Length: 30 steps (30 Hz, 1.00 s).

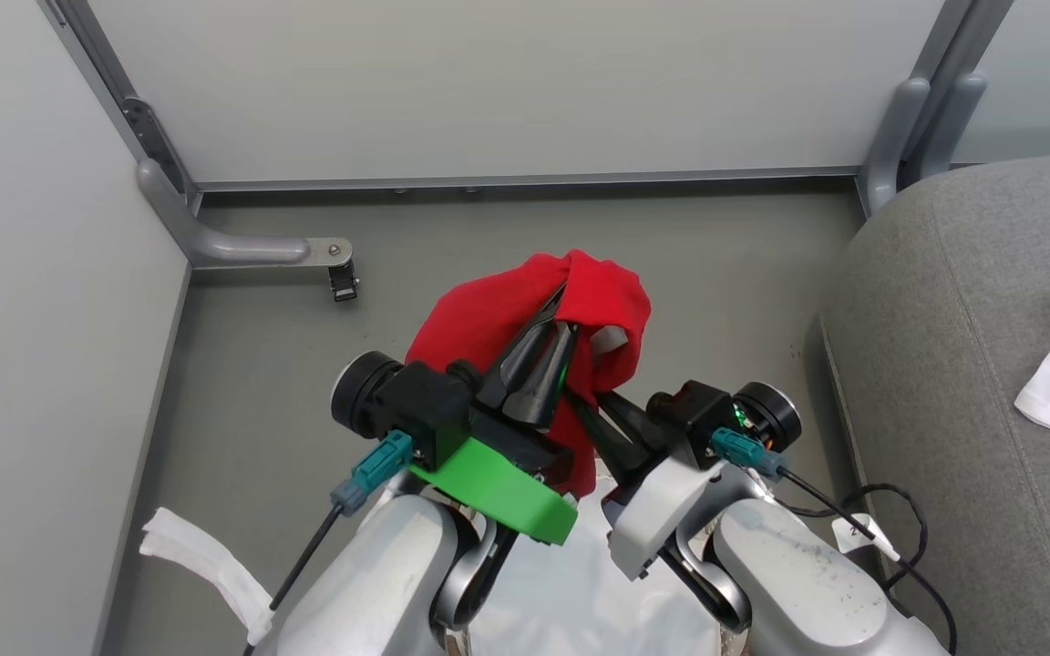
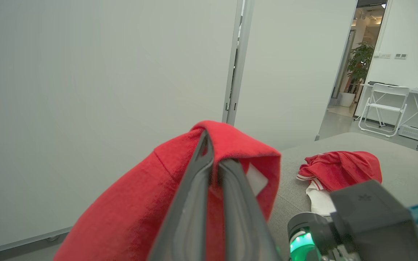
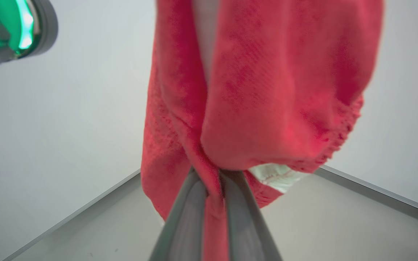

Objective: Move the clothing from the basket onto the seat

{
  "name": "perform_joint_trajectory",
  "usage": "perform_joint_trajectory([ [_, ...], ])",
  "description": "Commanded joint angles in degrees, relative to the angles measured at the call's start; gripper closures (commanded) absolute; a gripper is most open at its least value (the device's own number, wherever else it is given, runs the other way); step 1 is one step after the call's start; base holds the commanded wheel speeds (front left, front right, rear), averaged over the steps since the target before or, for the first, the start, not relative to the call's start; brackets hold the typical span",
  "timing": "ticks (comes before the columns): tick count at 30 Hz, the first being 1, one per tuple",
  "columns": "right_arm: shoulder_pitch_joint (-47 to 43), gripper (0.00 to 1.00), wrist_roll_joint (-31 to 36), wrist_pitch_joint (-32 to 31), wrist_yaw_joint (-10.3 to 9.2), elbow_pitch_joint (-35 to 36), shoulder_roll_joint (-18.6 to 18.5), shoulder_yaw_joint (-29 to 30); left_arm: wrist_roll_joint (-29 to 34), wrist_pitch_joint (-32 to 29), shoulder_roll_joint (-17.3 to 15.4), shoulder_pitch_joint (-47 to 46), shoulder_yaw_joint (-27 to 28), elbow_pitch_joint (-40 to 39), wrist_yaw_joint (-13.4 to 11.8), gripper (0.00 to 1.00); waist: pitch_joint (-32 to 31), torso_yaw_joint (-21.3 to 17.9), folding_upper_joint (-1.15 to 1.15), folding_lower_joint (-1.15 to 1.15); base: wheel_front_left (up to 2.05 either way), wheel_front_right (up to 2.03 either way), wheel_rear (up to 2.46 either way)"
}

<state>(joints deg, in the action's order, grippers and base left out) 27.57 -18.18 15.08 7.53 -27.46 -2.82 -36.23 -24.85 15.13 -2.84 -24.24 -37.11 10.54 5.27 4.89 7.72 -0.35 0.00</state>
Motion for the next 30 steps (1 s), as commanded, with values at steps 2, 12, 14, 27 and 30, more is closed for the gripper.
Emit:
perform_joint_trajectory([
  [2,0.5,1.0,-0.6,0.13,-0.08,0.2,-0.27,0.54,-0.69,0.02,-0.13,-0.75,-0.09,0.05,-0.36,1.0,0.17,-0.12,0.35,0.0,0.0,0.0,0.0],
  [12,-3.78,1.0,2.61,0.13,-0.08,2.45,-0.24,8.74,1.61,-0.01,-0.12,1.45,1.5,4.32,-0.5,0.0,0.62,-7.99,0.35,0.0,0.0,0.0,0.0],
  [14,-5.03,1.0,3.47,0.13,-0.08,2.87,-0.21,10.44,2.4,-0.01,-0.13,1.96,2.06,5.29,-0.2,0.0,0.81,-10.97,0.35,0.0,0.0,0.0,0.0],
  [27,-7.64,1.0,4.89,0.13,-0.08,8.27,-0.51,18.46,6.97,-0.01,-0.2,4.69,7.74,8.48,1.64,0.0,3.83,-30.42,0.35,0.0,0.0,0.0,0.0],
  [30,-7.77,1.0,4.99,0.13,-0.08,8.87,-0.68,19.13,7.55,-0.01,-0.22,5.24,8.79,9.05,1.81,0.0,4.32,-33.94,0.35,0.0,0.0,0.0,0.0],
])
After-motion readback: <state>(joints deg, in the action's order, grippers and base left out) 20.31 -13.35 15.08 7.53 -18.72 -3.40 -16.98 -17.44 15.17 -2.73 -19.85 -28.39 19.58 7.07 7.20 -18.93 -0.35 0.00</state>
